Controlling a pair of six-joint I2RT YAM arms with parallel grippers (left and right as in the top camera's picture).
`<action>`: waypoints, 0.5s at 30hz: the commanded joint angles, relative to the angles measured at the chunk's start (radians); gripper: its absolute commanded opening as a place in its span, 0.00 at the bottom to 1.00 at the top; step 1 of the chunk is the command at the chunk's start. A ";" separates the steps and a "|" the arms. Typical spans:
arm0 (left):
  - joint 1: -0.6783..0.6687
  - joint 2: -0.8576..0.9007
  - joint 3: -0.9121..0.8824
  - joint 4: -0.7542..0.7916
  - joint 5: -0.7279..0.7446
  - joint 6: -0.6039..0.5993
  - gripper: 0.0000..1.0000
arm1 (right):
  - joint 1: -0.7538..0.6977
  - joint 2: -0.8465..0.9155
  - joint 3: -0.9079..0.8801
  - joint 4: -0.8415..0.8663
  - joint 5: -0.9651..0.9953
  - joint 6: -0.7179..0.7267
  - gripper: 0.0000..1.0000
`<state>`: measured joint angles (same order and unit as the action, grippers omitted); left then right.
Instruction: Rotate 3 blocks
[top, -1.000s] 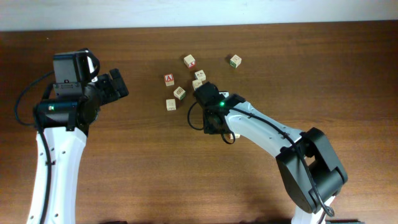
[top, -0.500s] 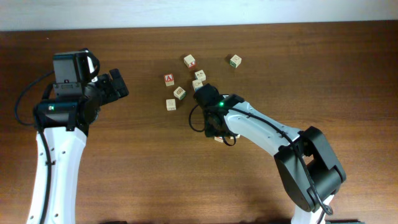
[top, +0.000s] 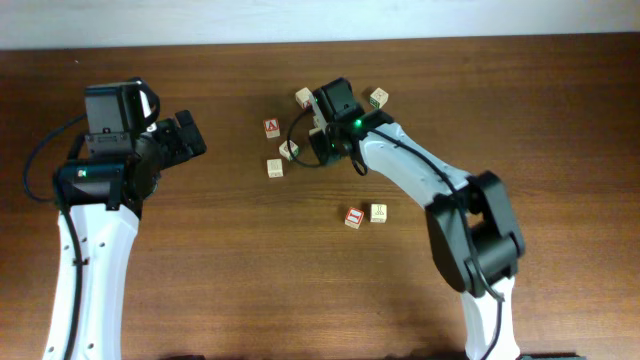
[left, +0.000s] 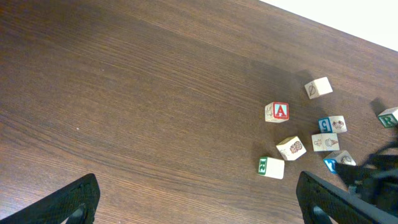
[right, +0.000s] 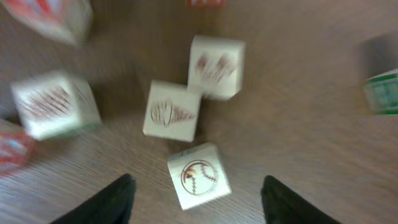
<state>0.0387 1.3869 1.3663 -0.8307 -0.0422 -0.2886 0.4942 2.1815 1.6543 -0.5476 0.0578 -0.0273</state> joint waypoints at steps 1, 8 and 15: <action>0.004 0.008 0.017 -0.001 -0.010 -0.010 0.99 | -0.031 0.050 0.006 0.019 -0.074 -0.082 0.72; 0.004 0.008 0.018 -0.001 -0.010 -0.010 0.99 | -0.057 0.077 0.006 0.054 -0.168 -0.100 0.66; 0.004 0.008 0.017 -0.001 -0.010 -0.010 0.99 | -0.055 0.086 0.005 0.054 -0.205 -0.095 0.46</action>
<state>0.0387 1.3869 1.3663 -0.8310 -0.0422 -0.2886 0.4381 2.2532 1.6524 -0.4934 -0.1223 -0.1272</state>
